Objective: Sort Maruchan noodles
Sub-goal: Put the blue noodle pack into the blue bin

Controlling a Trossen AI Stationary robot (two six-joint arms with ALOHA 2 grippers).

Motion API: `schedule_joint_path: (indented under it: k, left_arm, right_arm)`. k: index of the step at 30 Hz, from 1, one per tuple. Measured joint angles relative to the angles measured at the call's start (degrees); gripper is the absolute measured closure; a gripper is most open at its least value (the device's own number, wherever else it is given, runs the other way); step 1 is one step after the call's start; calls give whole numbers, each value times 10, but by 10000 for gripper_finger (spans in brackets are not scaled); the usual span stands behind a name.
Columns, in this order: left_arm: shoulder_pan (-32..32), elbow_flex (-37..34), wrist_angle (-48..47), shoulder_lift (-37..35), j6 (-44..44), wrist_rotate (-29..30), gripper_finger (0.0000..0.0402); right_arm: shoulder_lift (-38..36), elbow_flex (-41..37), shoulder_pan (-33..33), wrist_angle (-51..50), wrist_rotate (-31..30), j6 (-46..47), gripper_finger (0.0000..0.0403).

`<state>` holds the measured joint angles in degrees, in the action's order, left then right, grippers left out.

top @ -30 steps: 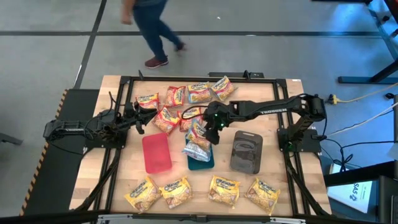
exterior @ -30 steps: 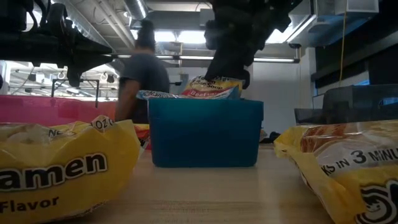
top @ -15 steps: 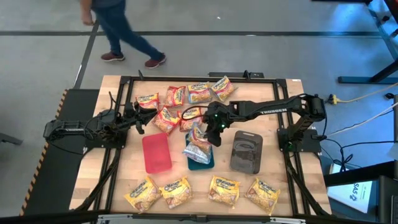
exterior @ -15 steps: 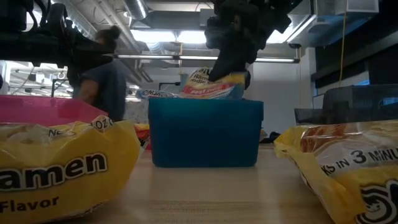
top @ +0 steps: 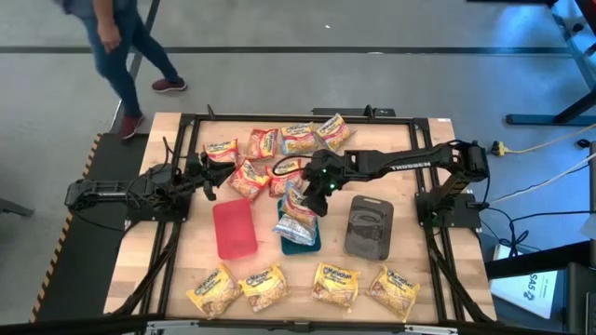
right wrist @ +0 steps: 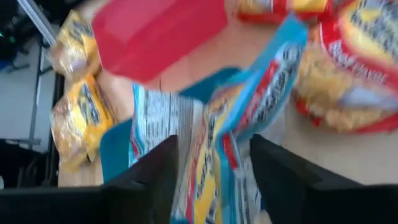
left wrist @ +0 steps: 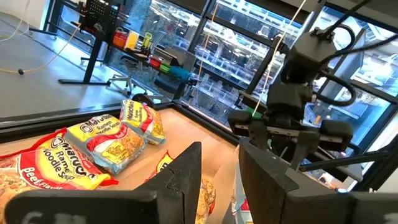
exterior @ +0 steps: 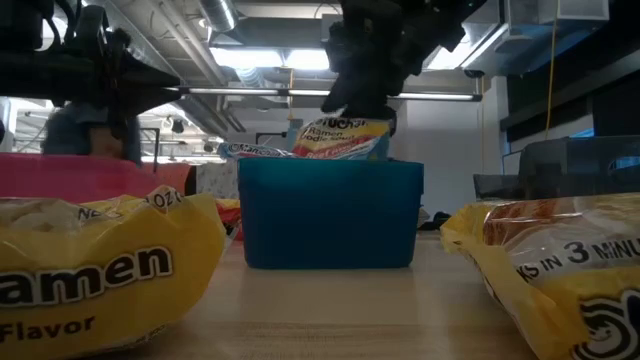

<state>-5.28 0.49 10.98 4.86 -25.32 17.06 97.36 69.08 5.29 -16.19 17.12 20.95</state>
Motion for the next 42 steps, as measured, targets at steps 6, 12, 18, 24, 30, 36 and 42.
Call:
schedule_joint_path:
  k: [6,12,18,24,30,36,42]
  left_arm:
    - [0,0,0,0,3,0,299]
    - [0,0,0,0,3,0,299]
    - [0,0,0,0,2,0,299]
    - [0,0,0,0,4,3,299]
    - [0,0,0,0,4,3,299]
    - [0,0,-15,0,-45,17,300]
    - [-1,11,-42,10,-129,-17,303]
  right_arm:
    - [0,19,24,39,13,14,152]
    - [0,97,69,-37,-22,3,151]
    - [-1,164,117,-310,-241,14,163]
    - [-1,169,151,-443,-356,78,174]
    - [-1,168,151,-486,-409,74,178]
    - [0,127,151,-547,-399,84,178]
    - [-36,22,126,-587,-397,166,178]
